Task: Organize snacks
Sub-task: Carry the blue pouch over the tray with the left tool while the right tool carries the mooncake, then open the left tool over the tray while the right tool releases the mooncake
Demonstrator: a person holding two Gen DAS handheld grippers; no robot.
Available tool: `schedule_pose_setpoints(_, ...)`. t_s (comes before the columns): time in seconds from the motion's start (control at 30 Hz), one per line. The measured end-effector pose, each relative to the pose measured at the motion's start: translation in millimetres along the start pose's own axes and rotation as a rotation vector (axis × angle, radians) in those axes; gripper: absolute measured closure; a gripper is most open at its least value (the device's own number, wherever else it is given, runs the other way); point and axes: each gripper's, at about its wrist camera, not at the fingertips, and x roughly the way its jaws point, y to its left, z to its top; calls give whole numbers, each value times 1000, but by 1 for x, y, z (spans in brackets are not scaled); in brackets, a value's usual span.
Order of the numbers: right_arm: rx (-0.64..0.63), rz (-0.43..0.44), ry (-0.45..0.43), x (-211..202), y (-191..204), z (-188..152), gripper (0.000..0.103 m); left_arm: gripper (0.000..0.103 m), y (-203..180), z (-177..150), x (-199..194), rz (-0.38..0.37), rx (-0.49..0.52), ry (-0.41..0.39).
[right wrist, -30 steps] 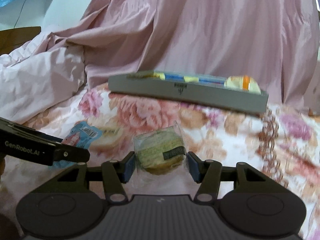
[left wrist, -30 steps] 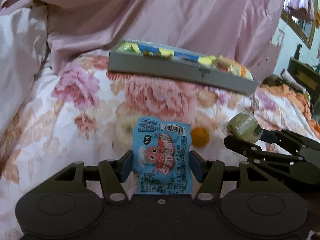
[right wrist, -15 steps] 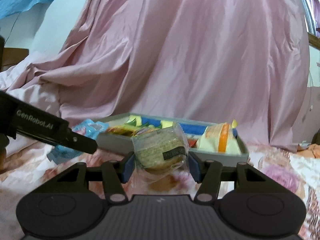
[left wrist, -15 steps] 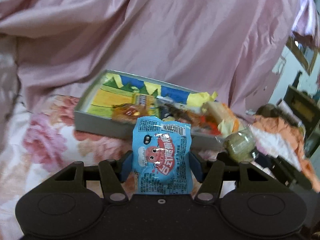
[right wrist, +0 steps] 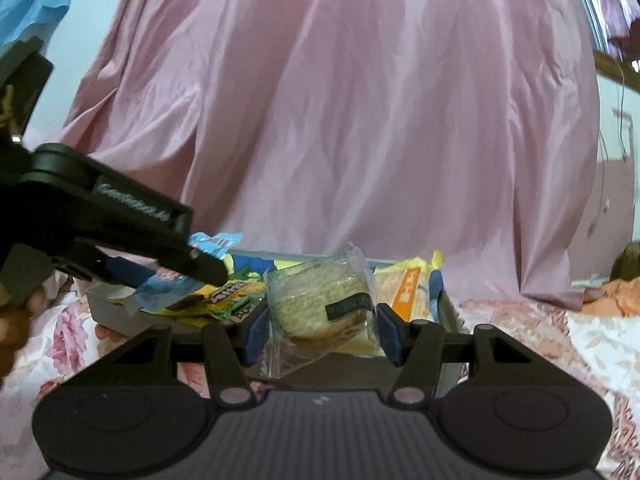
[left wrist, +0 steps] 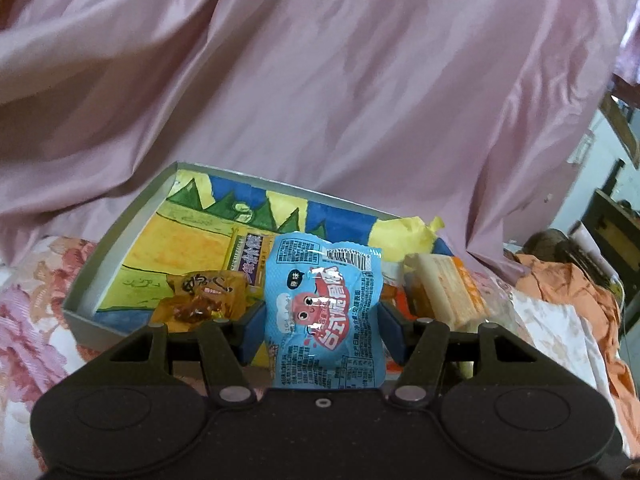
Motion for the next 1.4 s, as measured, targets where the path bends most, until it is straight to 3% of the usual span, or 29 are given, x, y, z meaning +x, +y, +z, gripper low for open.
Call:
schedule_pose_setpoints(0.2, -27, -11, -12, 9, 2, -5, 40, 41, 1, 3, 19, 18, -21, 13)
schedule_pose_setpoints(0.4, -22, -15, -15, 17, 3, -8, 28, 42, 4, 0, 25, 31, -26, 22)
schedule_pose_setpoints(0.7, -6, -29, -34, 16, 5, -10, 15, 19, 0, -3, 16, 15, -30, -9)
schedule_pose_setpoints(0.93, 7, -53, -64, 6, 5, -2, 3, 3, -1, -2, -9, 17, -45, -59)
schedule_pose_setpoints(1.4, 13, -85, -161, -49, 20, 32, 0, 1, 7, -5, -97, 49, -106, -197)
